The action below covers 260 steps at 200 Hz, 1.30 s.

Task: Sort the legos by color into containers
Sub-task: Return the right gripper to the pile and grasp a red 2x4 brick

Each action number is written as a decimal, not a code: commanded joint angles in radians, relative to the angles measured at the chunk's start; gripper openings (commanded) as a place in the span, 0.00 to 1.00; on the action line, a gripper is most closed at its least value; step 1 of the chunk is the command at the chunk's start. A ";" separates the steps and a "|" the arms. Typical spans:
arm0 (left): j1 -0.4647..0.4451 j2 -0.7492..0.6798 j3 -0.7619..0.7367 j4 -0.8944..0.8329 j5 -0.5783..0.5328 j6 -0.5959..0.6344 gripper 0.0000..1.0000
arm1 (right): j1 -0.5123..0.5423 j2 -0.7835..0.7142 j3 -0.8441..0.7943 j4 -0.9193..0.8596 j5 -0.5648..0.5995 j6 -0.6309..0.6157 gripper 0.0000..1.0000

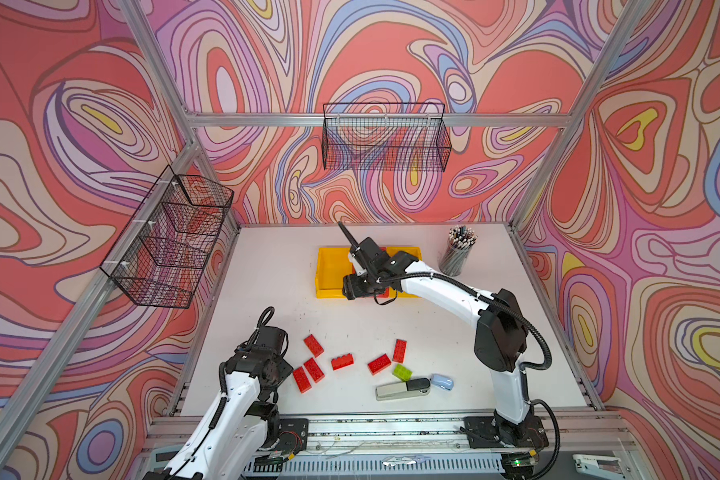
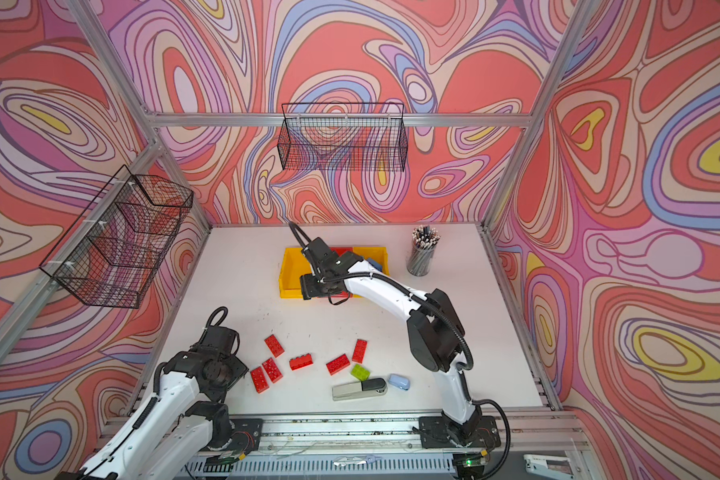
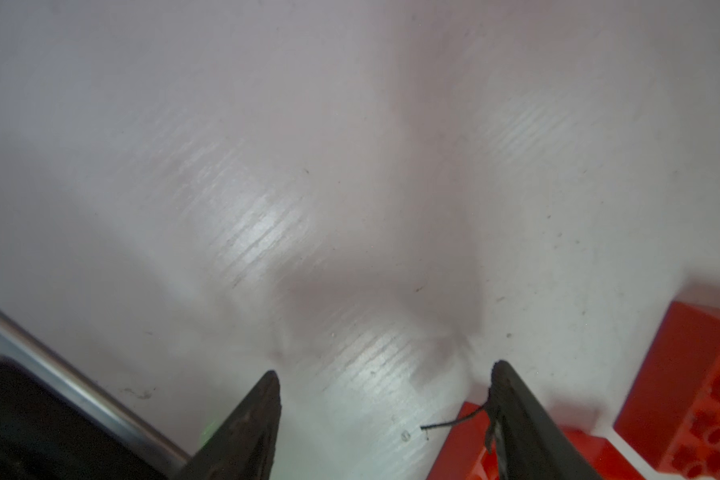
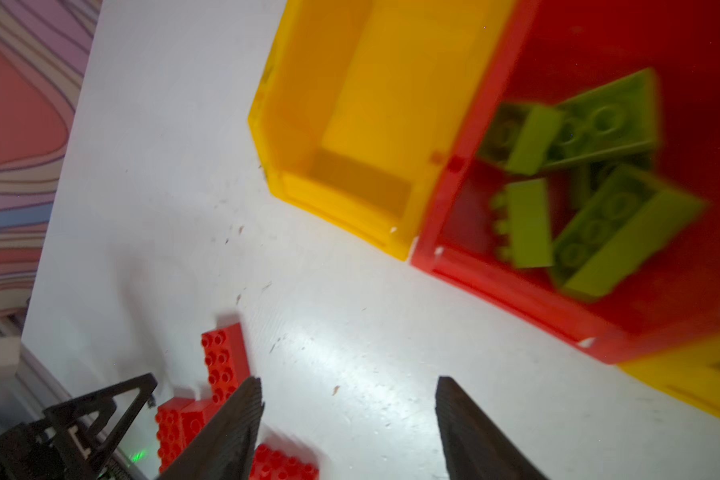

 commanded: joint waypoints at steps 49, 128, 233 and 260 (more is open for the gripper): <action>-0.031 -0.046 -0.011 -0.055 0.009 -0.058 0.65 | 0.148 0.103 0.005 0.109 -0.096 0.053 0.67; -0.064 -0.065 -0.013 -0.075 0.017 -0.085 0.66 | 0.223 0.190 0.017 0.149 -0.085 0.067 0.68; -0.083 -0.078 -0.017 -0.087 0.017 -0.100 0.66 | 0.247 0.272 0.039 0.170 -0.052 0.077 0.68; -0.084 -0.089 -0.019 -0.096 0.012 -0.115 0.66 | 0.247 0.302 0.067 0.122 -0.012 0.061 0.67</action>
